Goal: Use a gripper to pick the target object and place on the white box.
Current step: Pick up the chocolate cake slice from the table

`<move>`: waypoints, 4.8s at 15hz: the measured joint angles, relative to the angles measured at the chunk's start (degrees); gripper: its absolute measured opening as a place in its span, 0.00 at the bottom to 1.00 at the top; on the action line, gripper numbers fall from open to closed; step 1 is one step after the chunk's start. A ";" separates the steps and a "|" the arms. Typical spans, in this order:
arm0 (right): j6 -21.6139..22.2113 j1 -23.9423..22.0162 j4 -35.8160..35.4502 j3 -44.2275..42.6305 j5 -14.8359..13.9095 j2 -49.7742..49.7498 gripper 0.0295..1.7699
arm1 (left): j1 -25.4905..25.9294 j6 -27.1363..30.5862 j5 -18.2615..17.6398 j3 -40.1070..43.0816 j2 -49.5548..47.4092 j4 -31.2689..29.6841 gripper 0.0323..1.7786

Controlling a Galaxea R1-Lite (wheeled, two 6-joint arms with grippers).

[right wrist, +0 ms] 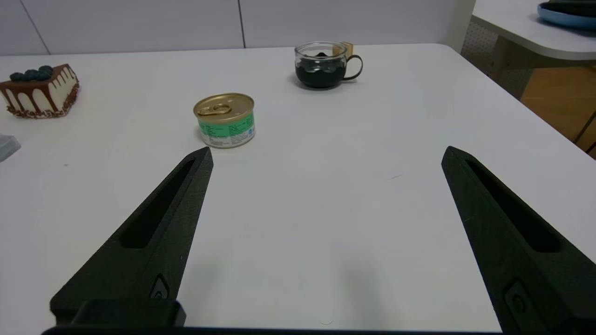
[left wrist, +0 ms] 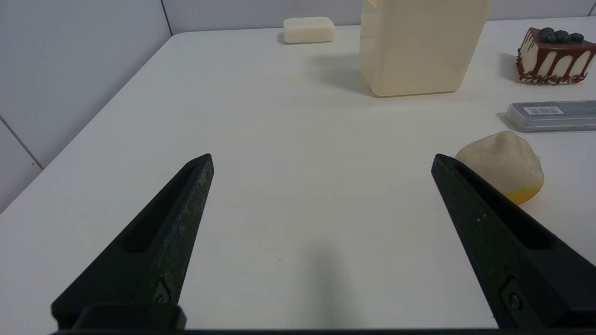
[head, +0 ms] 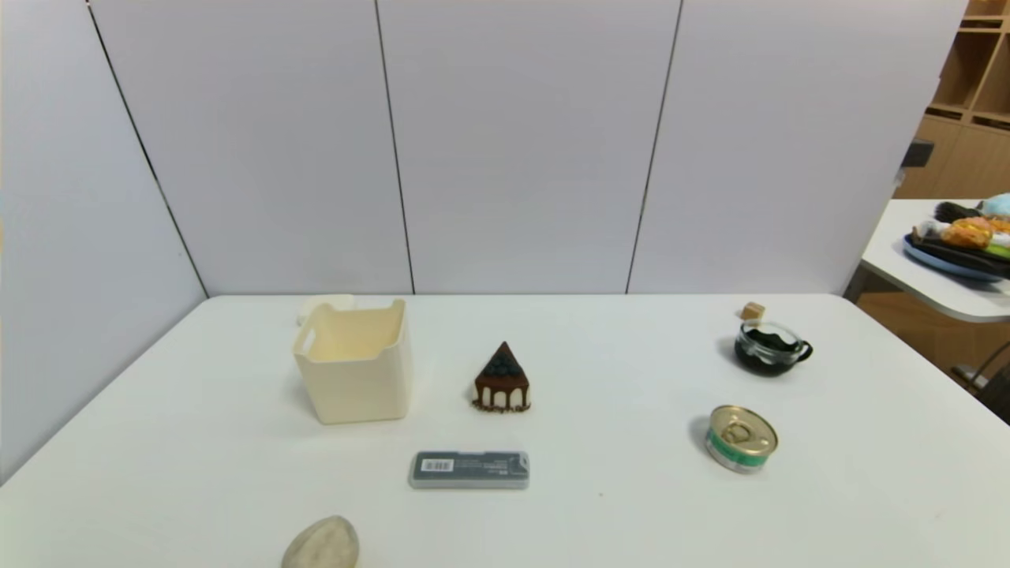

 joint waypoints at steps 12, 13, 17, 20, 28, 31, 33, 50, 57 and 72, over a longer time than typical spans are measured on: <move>-0.05 0.00 0.00 0.00 0.02 0.00 0.96 | 0.02 -3.12 1.55 0.00 0.05 -0.18 0.95; -0.05 0.00 -0.01 0.00 0.02 0.00 0.96 | 0.02 -3.07 1.56 0.00 0.23 -0.16 0.95; -0.05 0.00 0.02 0.00 0.02 0.00 0.96 | 0.04 -1.89 1.56 -0.41 3.93 0.63 0.95; -0.05 0.00 -0.04 0.00 0.02 0.00 0.96 | 0.41 -2.71 1.66 -1.79 8.34 1.34 0.95; -0.05 0.00 -0.01 0.00 -0.02 0.00 0.96 | 1.74 -2.07 -2.71 -31.09 29.60 -7.77 0.95; -0.07 0.00 -0.01 0.00 0.00 0.00 0.96 | 1.57 2.10 -4.01 -44.18 40.89 -7.96 0.95; -0.05 0.00 0.00 0.00 0.02 0.00 0.96 | 0.34 5.63 -4.55 -53.33 49.24 -7.96 0.95; -0.07 0.00 0.00 0.00 0.00 0.00 0.96 | -29.61 7.73 -3.15 -113.47 106.39 41.14 0.95; -0.05 0.00 -0.01 0.00 0.00 0.00 0.96 | -36.17 7.58 0.16 -113.57 117.19 36.57 0.95; -0.05 0.00 -0.01 0.00 0.00 0.00 0.96 | -41.97 -5.80 15.03 -113.56 129.62 36.79 0.95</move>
